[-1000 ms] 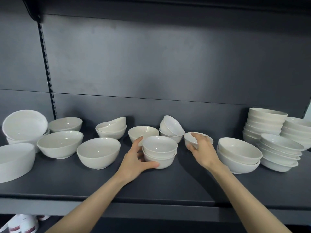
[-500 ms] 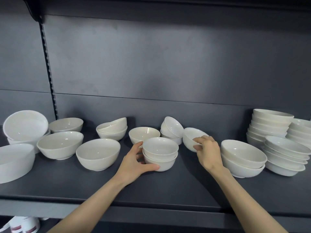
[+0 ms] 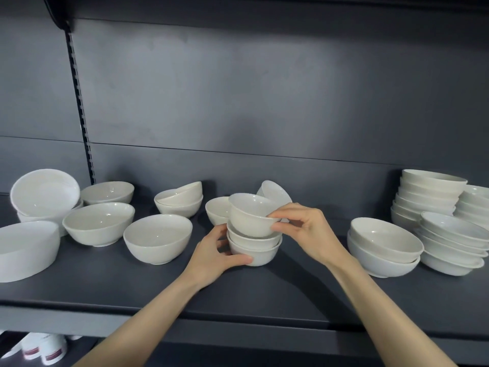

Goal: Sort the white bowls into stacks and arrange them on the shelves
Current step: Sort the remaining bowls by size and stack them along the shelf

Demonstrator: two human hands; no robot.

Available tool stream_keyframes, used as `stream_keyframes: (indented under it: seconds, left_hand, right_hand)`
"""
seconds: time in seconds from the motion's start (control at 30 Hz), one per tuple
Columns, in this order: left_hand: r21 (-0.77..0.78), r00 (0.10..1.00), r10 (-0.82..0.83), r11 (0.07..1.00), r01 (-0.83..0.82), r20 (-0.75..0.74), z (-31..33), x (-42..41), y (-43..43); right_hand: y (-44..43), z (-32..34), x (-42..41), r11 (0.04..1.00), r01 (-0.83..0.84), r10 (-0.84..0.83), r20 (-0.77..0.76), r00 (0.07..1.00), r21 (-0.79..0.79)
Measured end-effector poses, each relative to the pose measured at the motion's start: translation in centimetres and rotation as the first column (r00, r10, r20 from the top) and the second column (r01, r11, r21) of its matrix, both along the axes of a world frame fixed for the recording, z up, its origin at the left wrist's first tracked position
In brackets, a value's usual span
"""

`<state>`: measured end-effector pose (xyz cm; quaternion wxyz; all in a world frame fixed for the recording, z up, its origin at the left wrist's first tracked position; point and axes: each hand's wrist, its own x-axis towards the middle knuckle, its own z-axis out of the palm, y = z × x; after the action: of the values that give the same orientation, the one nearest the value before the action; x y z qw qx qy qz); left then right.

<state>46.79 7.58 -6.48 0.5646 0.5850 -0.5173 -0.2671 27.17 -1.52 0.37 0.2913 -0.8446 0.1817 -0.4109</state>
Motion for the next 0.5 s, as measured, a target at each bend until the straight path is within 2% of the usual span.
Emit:
stream_keyframes:
  seconds: [0.13, 0.37, 0.5]
  left_hand:
    - [-0.009, 1.000, -0.004, 1.000, 0.004, -0.007, -0.1, 0.1, 0.0]
    - [-0.023, 1.000, -0.016, 1.000, 0.016, -0.014, -0.1, 0.0, 0.0]
    - [-0.018, 0.999, -0.035, 0.999, 0.035, -0.010, 0.0, 0.0, 0.2]
  right_hand:
    - [-0.3, -0.6, 0.0, 1.000, 0.009, -0.008, -0.062, 0.998, 0.013]
    - [-0.4, -0.9, -0.2, 0.997, -0.030, 0.033, -0.053, 0.998, 0.066]
    - [0.2, -1.5, 0.0, 0.977, -0.005, 0.005, 0.002, 1.000, 0.215]
